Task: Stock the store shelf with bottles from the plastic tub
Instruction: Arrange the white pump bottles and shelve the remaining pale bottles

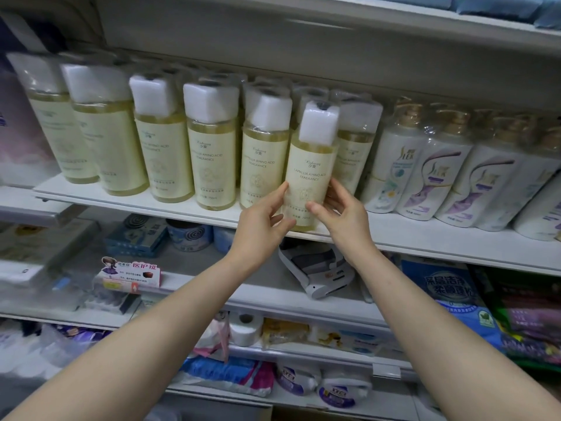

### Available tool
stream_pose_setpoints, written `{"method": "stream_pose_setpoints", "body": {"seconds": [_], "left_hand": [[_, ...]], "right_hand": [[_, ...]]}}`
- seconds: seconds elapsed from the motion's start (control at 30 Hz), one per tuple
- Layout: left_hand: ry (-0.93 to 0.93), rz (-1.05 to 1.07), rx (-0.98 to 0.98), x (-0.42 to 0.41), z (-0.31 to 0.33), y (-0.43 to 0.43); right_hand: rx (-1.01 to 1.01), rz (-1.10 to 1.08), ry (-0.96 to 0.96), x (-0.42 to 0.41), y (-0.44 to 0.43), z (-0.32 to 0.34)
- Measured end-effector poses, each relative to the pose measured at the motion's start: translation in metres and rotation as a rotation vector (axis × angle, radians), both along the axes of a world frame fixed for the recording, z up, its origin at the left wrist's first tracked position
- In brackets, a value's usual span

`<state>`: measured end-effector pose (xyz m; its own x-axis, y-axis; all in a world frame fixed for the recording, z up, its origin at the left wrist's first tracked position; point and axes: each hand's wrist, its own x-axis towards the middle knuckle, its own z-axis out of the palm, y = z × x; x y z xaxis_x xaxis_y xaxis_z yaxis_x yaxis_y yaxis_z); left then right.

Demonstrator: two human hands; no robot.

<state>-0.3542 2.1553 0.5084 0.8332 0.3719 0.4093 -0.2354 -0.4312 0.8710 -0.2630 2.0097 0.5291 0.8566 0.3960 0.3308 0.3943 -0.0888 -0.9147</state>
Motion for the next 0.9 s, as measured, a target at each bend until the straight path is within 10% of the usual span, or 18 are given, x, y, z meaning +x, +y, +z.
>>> {"method": "stream_pose_setpoints", "body": {"seconds": [0.9], "left_hand": [[-0.006,0.194,0.078,0.005,-0.004,-0.034]], "right_hand": [[-0.119,0.008,0.004,-0.001,-0.020,-0.006]]}}
